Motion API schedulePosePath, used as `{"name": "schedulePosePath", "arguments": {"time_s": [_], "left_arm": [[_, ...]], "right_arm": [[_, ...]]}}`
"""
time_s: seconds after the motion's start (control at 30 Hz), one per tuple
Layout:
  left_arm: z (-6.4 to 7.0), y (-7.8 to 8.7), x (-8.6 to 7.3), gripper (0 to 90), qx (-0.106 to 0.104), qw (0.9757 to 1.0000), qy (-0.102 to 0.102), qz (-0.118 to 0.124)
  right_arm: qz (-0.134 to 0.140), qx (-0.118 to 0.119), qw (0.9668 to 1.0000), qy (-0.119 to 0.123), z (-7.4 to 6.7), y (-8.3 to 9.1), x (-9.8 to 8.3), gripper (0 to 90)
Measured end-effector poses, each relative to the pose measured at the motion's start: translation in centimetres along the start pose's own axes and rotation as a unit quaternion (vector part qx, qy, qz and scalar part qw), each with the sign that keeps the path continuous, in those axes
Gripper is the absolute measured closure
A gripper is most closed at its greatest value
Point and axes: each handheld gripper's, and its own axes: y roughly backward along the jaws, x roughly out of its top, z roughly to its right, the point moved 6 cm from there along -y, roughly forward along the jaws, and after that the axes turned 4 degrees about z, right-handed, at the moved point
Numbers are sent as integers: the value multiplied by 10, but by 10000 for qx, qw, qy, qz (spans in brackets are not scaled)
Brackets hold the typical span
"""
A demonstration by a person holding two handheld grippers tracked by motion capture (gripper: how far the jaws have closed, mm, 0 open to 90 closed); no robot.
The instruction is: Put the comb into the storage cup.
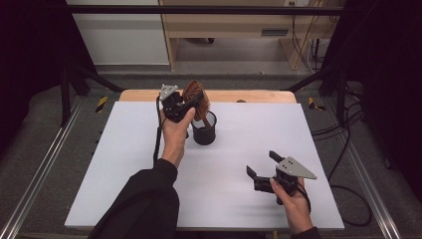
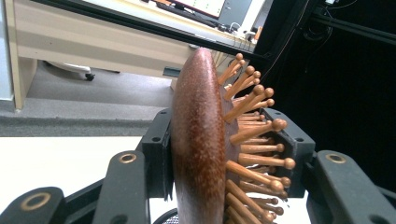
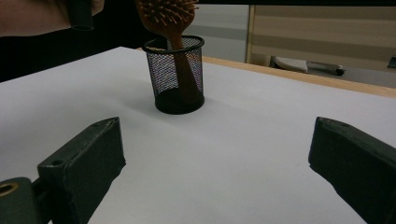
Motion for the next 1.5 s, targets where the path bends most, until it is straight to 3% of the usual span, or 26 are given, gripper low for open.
{"name": "schedulePosePath", "arguments": {"time_s": [0.57,0.73,1.0,1.5], "left_arm": [[-12,-1,1,465,-55,9998,-142,-160],[-16,-1,1,449,18,9995,-233,-198],[-23,-2,1,445,15,9997,-77,-224],[-35,-2,0,419,58,9995,-28,-319]], "right_arm": [[-27,25,10000,1,-1,-1,-1,38],[-30,14,10000,-3,-1,-1,-1,38],[-29,18,10000,1,-1,-1,-1,38],[-50,42,10000,0,-2,-2,-2,36]]}}
